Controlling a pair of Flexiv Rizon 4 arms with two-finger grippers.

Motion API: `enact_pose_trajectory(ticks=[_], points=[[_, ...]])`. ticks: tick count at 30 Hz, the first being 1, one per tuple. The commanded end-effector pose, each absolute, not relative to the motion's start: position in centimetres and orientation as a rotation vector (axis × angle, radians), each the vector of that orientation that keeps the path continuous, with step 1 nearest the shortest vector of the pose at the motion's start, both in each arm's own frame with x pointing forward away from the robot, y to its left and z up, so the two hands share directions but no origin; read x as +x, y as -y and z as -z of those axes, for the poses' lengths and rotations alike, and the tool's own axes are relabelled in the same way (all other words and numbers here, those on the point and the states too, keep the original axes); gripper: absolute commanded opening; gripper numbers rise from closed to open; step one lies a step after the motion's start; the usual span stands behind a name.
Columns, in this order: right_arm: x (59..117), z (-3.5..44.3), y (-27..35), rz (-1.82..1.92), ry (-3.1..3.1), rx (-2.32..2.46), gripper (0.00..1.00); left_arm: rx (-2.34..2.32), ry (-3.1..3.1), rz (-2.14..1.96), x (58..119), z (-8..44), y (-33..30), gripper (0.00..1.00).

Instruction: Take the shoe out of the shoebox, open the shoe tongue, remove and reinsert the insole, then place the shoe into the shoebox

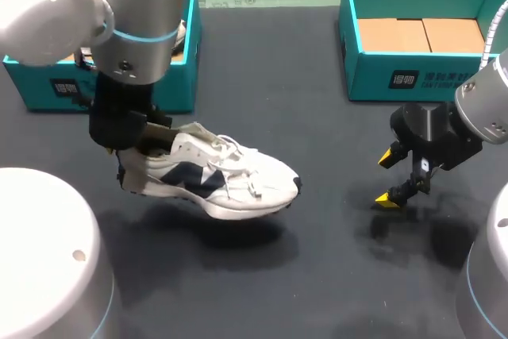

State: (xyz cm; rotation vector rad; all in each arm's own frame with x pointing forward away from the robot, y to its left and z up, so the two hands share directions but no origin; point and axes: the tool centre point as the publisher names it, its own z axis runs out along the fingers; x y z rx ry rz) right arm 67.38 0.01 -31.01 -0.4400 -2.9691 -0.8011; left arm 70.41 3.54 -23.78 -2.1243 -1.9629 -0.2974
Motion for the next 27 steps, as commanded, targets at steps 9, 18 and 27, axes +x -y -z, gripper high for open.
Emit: enact_pose_trajectory(ticks=[9,18,27], points=[[67.2,31.0,0.0,0.8,2.971,-0.441,1.0,-1.991,2.038,0.326,71.9,30.5,1.7,0.0],[67.2,31.0,0.0,0.8,2.971,-0.441,1.0,-1.967,2.109,0.351,72.9,33.4,4.8,0.0],[67.2,31.0,0.0,0.8,2.971,-0.441,1.0,-1.962,2.125,0.365,72.9,35.8,5.9,0.0]])
